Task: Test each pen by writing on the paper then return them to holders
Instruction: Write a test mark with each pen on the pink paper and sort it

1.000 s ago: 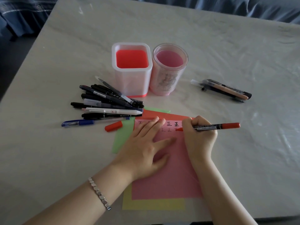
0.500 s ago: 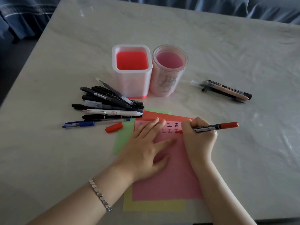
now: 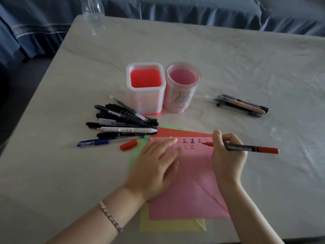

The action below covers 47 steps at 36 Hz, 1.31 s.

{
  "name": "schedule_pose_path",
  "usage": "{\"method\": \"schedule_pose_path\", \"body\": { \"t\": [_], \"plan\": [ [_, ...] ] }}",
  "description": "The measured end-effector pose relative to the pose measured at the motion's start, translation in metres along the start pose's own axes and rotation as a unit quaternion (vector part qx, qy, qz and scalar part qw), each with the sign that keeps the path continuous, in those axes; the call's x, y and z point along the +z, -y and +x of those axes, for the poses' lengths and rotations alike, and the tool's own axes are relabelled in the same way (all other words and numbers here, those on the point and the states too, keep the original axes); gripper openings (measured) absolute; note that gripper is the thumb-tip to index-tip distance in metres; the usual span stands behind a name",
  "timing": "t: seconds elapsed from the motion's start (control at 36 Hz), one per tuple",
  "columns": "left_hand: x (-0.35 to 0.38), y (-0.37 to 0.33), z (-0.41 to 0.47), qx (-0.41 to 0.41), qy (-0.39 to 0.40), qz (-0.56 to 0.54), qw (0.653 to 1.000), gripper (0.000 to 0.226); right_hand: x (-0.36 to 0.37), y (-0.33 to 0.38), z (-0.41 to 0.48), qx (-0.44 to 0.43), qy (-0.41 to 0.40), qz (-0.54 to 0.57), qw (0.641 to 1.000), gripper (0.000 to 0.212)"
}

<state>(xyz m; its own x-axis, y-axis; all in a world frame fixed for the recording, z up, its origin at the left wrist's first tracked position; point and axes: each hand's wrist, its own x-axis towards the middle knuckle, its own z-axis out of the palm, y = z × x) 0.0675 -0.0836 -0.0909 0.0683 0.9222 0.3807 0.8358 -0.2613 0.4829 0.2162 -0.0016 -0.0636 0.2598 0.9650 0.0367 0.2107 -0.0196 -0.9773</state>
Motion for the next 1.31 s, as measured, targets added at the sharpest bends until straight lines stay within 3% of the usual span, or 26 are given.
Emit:
{"method": "schedule_pose_path", "body": {
  "t": [0.08,0.17,0.25,0.39,0.58,0.69,0.81,0.86,1.19,1.31],
  "plan": [
    [-0.013,0.003,-0.004,-0.049,-0.075,0.054,0.995,0.027,-0.011,0.005,-0.002,0.013,0.046,-0.014,0.999,0.024],
    [-0.03,0.014,-0.008,-0.124,-0.098,0.111,0.981,0.026,-0.021,0.009,-0.004,0.012,0.092,-0.042,0.995,0.027],
    [-0.044,0.027,-0.012,-0.161,-0.077,0.156,0.971,0.017,-0.026,0.013,-0.009,0.018,0.123,-0.056,0.991,0.029],
    [-0.054,0.033,-0.017,-0.173,0.002,0.153,0.973,0.029,-0.033,0.018,-0.02,0.03,0.163,-0.06,0.984,0.03],
    [-0.055,0.033,-0.029,-0.219,0.025,0.124,0.968,0.023,-0.041,0.028,-0.026,0.053,0.189,-0.013,0.98,0.028],
    [-0.064,0.015,-0.026,-0.261,-0.001,0.013,0.965,0.009,-0.039,0.04,-0.03,0.115,0.201,0.106,0.967,0.036],
    [-0.075,-0.011,-0.01,-0.307,-0.03,-0.232,0.923,0.009,-0.035,0.053,-0.034,0.124,0.261,0.177,0.941,0.053],
    [-0.079,-0.021,-0.003,-0.292,-0.035,-0.288,0.911,0.012,-0.033,0.06,-0.036,0.126,0.268,0.197,0.935,0.048],
    [-0.081,-0.045,0.004,-0.227,-0.004,-0.292,0.929,0.01,-0.03,0.076,-0.044,0.104,0.279,0.187,0.936,0.042],
    [-0.077,-0.049,0.004,-0.218,0.023,-0.291,0.931,0.026,-0.032,0.072,-0.047,0.1,0.296,0.158,0.937,0.036]
  ]
}}
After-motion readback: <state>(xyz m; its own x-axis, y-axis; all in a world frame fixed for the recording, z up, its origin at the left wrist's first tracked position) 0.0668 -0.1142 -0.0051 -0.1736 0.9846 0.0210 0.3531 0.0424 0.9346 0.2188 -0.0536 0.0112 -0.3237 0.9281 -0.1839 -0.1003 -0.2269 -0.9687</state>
